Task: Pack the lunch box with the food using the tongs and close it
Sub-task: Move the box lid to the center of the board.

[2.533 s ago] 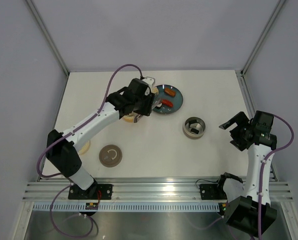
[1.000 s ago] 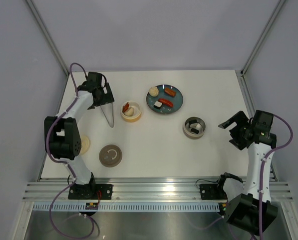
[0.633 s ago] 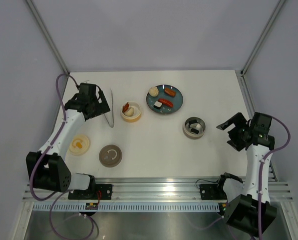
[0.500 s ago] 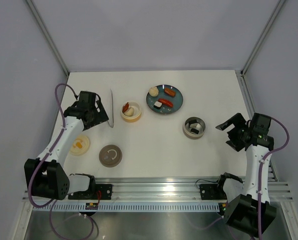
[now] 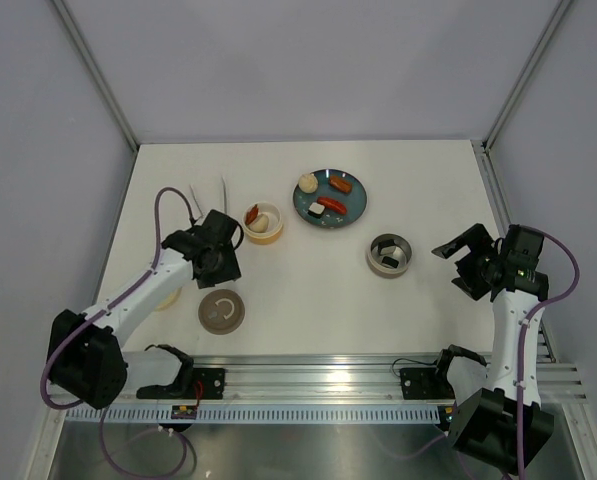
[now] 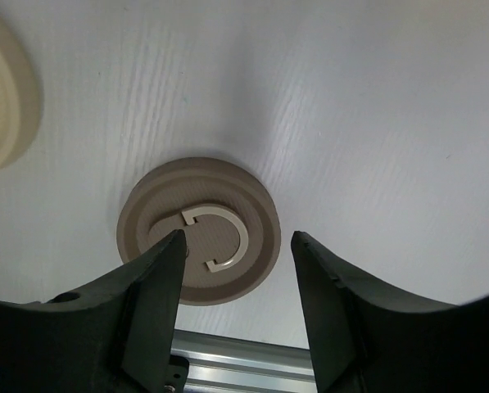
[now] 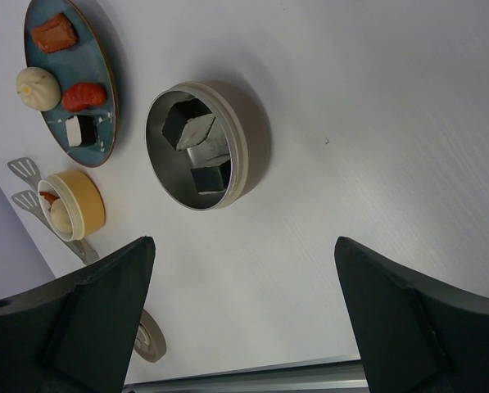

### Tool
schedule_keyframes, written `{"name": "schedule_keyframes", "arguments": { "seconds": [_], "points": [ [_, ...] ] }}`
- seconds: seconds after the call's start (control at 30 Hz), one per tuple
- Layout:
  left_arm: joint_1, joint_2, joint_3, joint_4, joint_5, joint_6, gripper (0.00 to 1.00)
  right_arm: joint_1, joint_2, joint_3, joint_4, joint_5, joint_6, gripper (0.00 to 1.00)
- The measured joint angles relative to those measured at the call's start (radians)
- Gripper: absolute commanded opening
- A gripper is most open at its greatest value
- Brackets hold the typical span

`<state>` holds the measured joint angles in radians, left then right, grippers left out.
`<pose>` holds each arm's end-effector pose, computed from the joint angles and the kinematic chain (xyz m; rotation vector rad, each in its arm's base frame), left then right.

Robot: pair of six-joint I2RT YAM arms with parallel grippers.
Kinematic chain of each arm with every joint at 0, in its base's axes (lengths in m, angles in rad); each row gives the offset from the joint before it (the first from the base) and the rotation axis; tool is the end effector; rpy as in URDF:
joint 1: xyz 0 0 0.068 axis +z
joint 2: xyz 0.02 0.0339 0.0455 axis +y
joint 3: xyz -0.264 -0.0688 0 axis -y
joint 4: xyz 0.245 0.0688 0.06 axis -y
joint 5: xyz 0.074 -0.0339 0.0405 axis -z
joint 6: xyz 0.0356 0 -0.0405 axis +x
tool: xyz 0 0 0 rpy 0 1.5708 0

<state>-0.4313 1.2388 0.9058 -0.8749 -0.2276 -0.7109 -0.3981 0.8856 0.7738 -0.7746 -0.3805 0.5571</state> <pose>0.2066 -0.0862 0.2381 -0.4348 2.6809 -0.0082 0.1625 -0.0540 0.2673 0.9721 2.2421 0.5370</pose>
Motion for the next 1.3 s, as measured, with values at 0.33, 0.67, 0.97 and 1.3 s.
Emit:
{"name": "schedule_keyframes", "arguments": {
  "seconds": [0.33,0.67,0.97,1.3],
  "points": [
    [-0.192,0.158,0.0,0.006,-0.06,-0.097,0.42,0.0,-0.008,0.0,-0.002,-0.005,0.0,1.0],
    [-0.224,0.234,-0.025,0.056,-0.061,-0.134,0.33,0.0,-0.012,0.0,-0.002,-0.006,-0.001,0.99],
    [-0.26,0.291,-0.034,0.09,-0.047,-0.143,0.04,0.0,-0.01,0.0,-0.002,-0.006,-0.001,0.99],
    [-0.458,0.469,0.171,0.135,0.027,-0.119,0.04,0.0,-0.01,0.0,-0.01,-0.005,-0.001,0.99]
  ]
}}
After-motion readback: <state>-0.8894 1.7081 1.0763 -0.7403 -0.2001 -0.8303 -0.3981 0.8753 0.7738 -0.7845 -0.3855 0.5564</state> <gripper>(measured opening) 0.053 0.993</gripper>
